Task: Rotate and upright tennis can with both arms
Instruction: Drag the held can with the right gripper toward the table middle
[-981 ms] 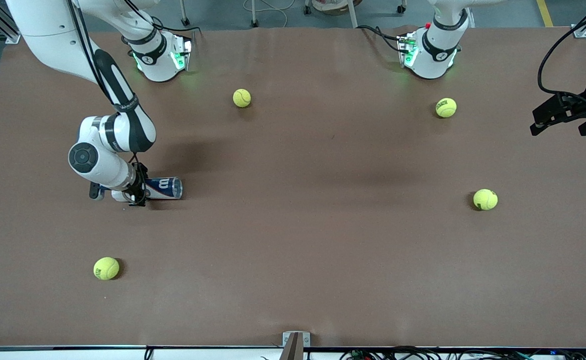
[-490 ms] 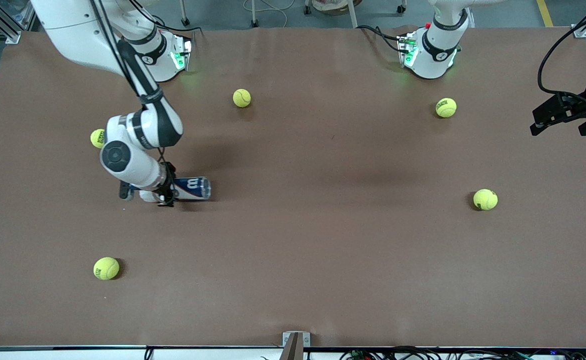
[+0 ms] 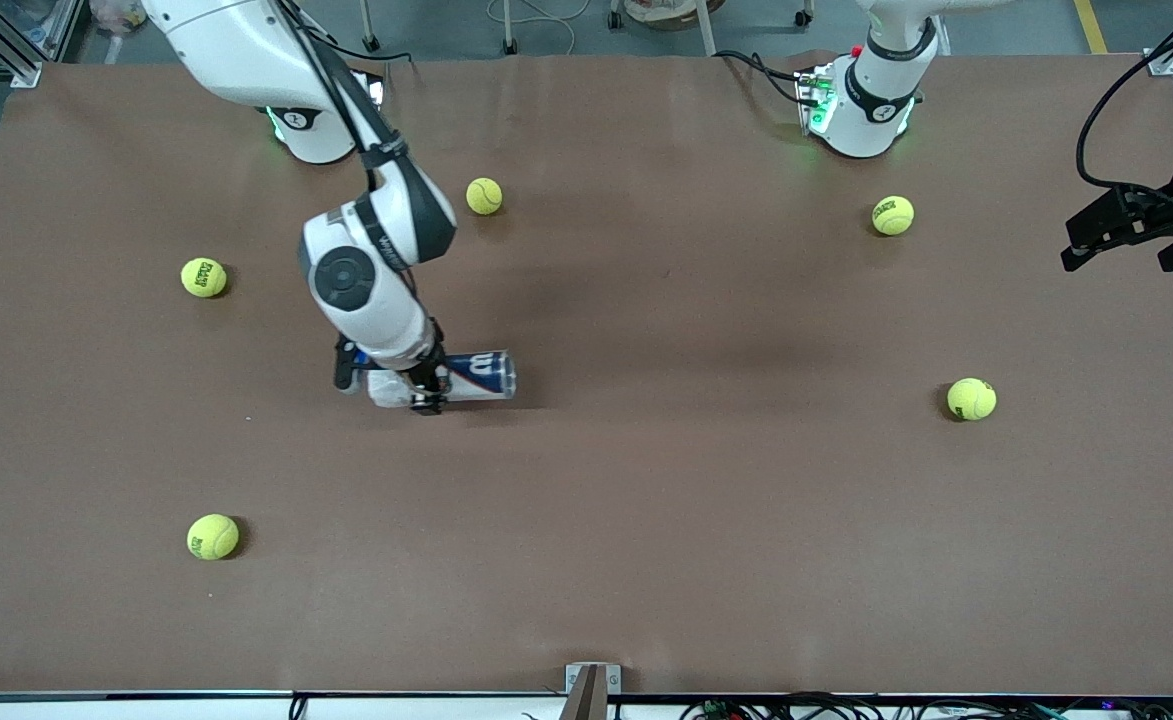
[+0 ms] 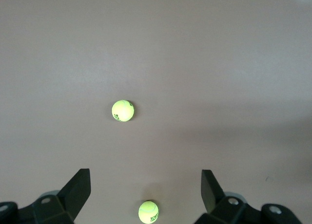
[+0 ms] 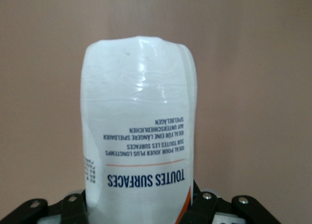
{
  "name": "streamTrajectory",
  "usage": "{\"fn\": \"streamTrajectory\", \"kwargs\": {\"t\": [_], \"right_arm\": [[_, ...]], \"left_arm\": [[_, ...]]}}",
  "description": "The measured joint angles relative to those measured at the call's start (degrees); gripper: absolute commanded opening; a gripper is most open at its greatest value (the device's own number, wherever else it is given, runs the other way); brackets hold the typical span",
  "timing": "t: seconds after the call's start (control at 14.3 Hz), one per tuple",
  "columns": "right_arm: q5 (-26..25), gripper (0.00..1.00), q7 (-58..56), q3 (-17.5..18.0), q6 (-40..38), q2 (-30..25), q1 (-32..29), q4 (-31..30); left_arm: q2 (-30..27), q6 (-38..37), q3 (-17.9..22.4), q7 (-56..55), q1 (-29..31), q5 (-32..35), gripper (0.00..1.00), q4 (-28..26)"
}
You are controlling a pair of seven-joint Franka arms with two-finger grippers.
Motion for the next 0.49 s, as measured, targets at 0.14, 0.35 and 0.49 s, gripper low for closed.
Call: {"fn": "streamTrajectory", "kwargs": {"t": [0.14,0.35,0.49], "right_arm": [[0.01,0.64,4.04,0.02,-2.76,4.67,3.90,7.27],[0.01,0.64,6.79,-0.01,-3.99,10.55,8.09,16.36],[0.01,0.64,7.77,-0.03,-5.13,12.38,10.17,19.62]], "left_arm": [[0.00,0.00,0.01,0.00,0.01,0.00,1.00,0.00],[0.00,0.00,0.00,0.00,0.00,0.00,1.00,0.00],[0.00,0.00,0.01,0.00,0.00,0.00,1.00,0.01]]}}
